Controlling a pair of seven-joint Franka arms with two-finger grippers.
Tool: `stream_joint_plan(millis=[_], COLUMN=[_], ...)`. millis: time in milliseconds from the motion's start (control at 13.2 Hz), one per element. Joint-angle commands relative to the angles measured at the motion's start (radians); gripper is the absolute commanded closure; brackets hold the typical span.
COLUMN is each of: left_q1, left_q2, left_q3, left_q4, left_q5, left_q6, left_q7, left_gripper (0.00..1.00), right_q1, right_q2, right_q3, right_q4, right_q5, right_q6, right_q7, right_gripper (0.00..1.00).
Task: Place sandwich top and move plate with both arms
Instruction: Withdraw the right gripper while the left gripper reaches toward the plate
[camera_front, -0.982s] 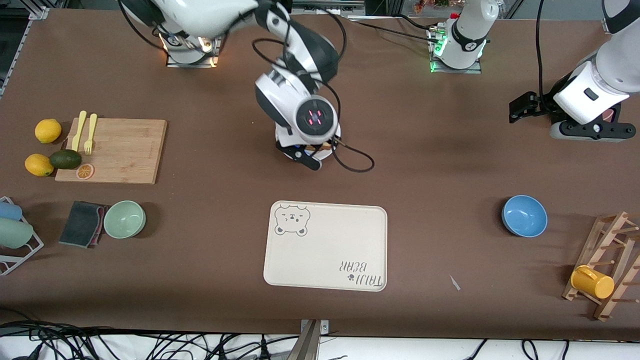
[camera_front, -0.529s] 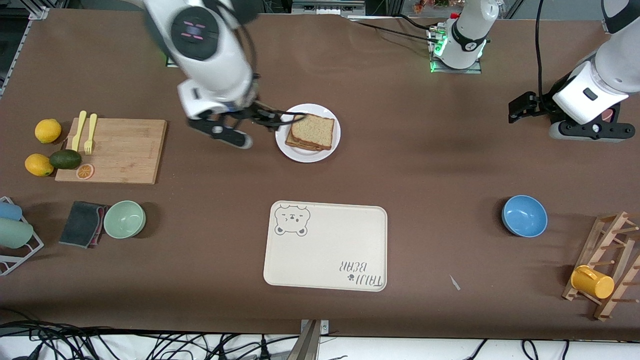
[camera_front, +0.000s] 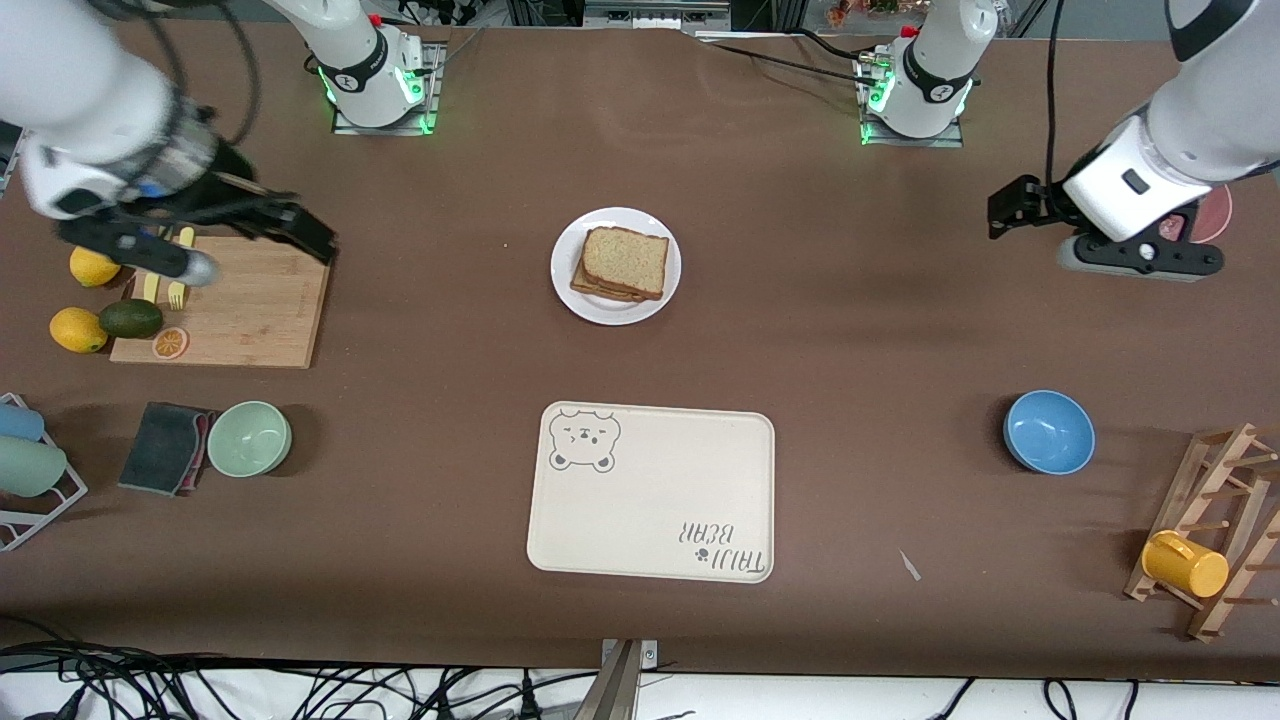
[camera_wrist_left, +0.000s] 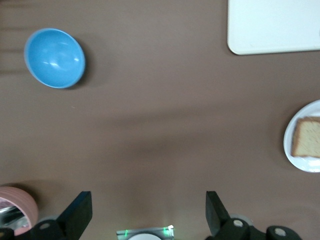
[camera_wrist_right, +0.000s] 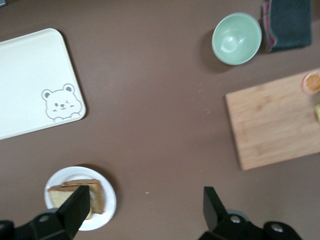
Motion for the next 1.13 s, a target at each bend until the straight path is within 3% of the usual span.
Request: stream_joint_plan(millis=[0, 227, 378, 755, 1058], left_q1=[-0.034, -0.037, -0.023, -0.136, -0.23], left_q2=[0.046, 0.104, 0.172, 0.313, 0.399], left_q3=[-0.018, -0.055, -0.052, -0.089, -0.096], left_q4=[0.02, 0.018, 0.023, -0.012, -0.135], left_q5=[-0.06, -0.151, -0.295, -0.308, -0.342], left_q6=[-0.073, -0.085, -0.056, 0.197, 0.456], left_q7=[-0.001, -0.011, -0.004, -0.016, -0.016], left_gripper=[0.0, 0.0, 0.0, 0.0, 0.0], right_q1=[-0.126, -0.183, -0.209, -0.212, -0.229], right_q2=[-0.103, -0.123, -0.146, -0.146, -0.15], right_q3=[0.026, 0.049, 0.063, 0.06, 0.044], right_q4=[-0.098, -0.103, -0.115, -0.129, -0.126], right_q5=[-0.012, -0.092, -0.095, -0.092, -0.003], right_q6=[0.021, 0.045, 0.027, 0.039, 0.003], right_q7=[-0.11, -0.23, -0.229, -0.235, -0.242], right_gripper=[0.0, 0.0, 0.0, 0.0, 0.0])
